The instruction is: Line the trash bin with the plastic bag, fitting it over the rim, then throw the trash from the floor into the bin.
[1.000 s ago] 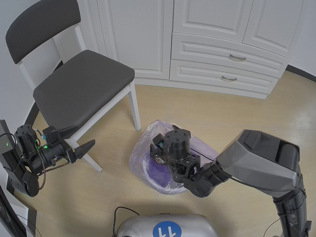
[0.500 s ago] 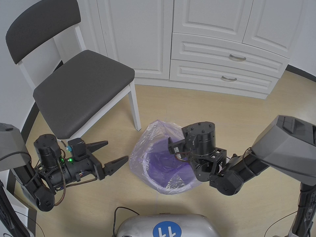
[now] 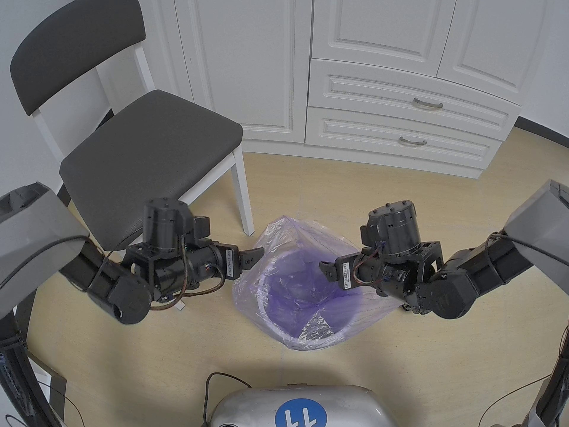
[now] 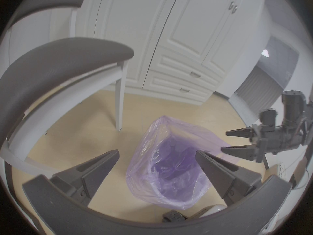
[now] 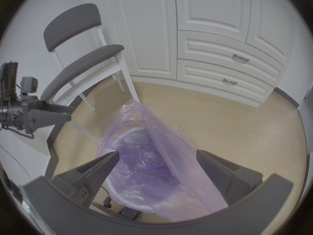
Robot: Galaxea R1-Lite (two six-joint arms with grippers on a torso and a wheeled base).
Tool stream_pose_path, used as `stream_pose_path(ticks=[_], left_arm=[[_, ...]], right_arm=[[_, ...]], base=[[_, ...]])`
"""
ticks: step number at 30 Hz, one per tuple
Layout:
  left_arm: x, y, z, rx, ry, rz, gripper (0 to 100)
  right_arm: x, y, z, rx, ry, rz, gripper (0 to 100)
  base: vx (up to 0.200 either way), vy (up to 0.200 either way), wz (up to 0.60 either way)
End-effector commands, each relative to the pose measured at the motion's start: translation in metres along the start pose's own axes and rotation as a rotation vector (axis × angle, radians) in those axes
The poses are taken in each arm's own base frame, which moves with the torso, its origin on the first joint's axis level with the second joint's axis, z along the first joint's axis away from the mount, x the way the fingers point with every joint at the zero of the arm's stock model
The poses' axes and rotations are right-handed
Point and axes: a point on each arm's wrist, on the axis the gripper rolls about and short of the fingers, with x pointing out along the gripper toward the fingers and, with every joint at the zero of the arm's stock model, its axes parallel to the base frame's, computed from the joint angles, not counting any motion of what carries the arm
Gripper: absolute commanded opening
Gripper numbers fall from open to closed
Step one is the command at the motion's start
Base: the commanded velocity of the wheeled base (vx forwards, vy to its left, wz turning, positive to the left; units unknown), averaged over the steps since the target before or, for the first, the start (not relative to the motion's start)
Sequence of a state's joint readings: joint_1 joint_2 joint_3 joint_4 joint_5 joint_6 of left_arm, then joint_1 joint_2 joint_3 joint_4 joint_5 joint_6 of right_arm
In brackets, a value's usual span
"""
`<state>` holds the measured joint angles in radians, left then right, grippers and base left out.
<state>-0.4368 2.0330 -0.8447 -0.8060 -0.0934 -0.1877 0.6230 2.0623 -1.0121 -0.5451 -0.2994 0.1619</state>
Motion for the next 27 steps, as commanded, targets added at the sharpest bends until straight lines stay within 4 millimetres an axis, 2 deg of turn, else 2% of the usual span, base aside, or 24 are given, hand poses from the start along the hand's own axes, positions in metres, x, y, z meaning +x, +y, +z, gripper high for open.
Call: stream_pose_path(ticks=[1, 3, 6, 10, 13, 19, 23, 26, 27], left_arm=[[0.041, -0.017, 0.016, -0.049, 0.096, 0.106, 100], [0.067, -0.005, -0.011, -0.052, 0.125, 0.124, 100], [0.085, 0.006, -0.029, -0.057, 0.119, 0.135, 100], [0.093, 0.018, -0.036, -0.058, 0.116, 0.152, 100], [0.092, 0.020, -0.035, -0.060, 0.113, 0.156, 100], [0.106, 0.024, -0.046, -0.066, 0.128, 0.164, 100], [0.120, 0.026, -0.055, -0.069, 0.132, 0.176, 100], [0.124, 0.029, -0.055, -0.072, 0.124, 0.188, 100], [0.130, 0.033, -0.050, -0.081, 0.091, 0.221, 100]], right_arm=[[0.005, -0.024, 0.005, 0.132, 0.088, 0.040, 100], [0.029, -0.032, -0.010, 0.086, 0.070, -0.010, 100], [0.043, -0.035, -0.022, 0.064, 0.063, -0.028, 100], [0.051, -0.039, -0.029, 0.052, 0.069, -0.044, 100], [0.052, -0.041, -0.030, 0.051, 0.072, -0.047, 100], [0.071, -0.058, -0.046, 0.022, 0.118, -0.090, 100], [0.082, -0.067, -0.038, 0.052, 0.086, -0.114, 100], [0.085, -0.072, -0.035, 0.066, 0.073, -0.127, 100], [0.087, -0.078, -0.032, 0.089, 0.061, -0.143, 100]], base=[[0.000, 0.000, 0.00], [0.000, 0.000, 0.00], [0.000, 0.000, 0.00], [0.000, 0.000, 0.00], [0.000, 0.000, 0.00], [0.000, 0.000, 0.00], [0.000, 0.000, 0.00], [0.000, 0.000, 0.00], [0.000, 0.000, 0.00]])
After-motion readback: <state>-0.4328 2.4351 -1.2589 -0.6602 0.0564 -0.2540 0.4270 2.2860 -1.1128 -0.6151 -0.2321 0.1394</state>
